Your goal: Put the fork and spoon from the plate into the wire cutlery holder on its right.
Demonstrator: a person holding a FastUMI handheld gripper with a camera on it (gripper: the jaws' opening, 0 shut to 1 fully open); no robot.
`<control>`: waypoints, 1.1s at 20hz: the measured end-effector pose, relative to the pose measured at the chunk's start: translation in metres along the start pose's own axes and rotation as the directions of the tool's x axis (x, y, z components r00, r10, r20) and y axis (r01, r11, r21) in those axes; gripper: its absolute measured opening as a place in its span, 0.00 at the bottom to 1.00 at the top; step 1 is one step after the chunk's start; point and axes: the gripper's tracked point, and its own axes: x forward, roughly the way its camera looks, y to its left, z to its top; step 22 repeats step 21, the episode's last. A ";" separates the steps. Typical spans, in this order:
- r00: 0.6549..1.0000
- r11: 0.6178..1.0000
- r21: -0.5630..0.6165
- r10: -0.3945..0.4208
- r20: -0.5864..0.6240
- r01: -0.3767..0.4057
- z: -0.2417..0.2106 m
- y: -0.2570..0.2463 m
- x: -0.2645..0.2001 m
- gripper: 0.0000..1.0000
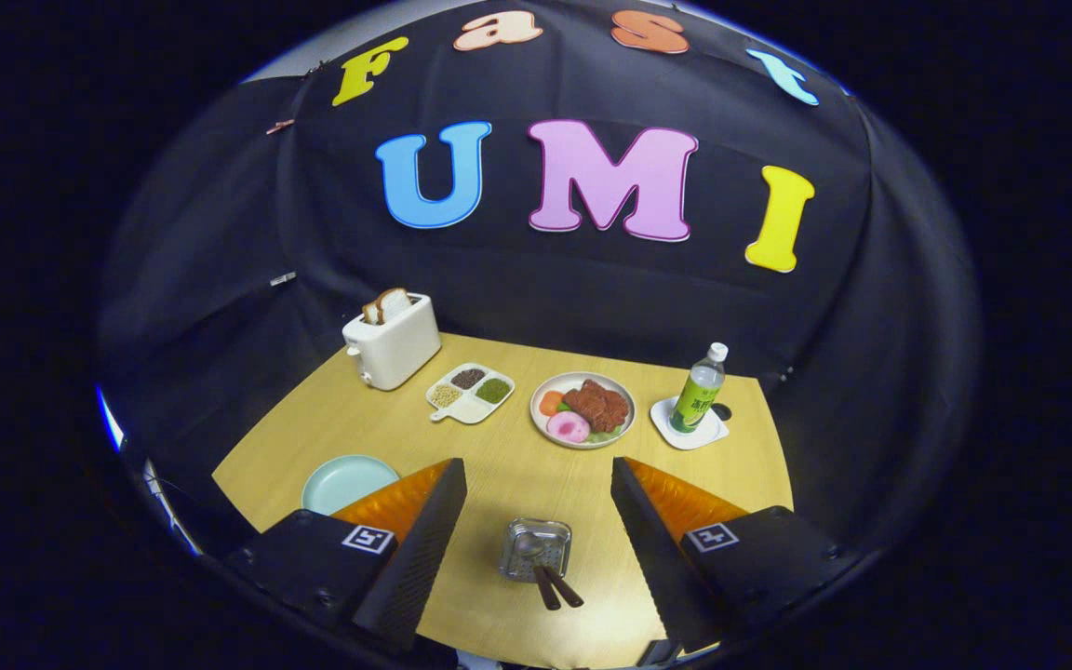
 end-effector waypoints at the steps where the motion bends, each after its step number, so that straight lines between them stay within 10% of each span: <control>1: 1.000 1.000 -0.001 -0.002 0.023 0.002 -0.001 -0.003 0.000 0.97; 22: 0.998 0.998 -0.031 0.051 0.031 -0.050 -0.026 -0.022 0.013 0.97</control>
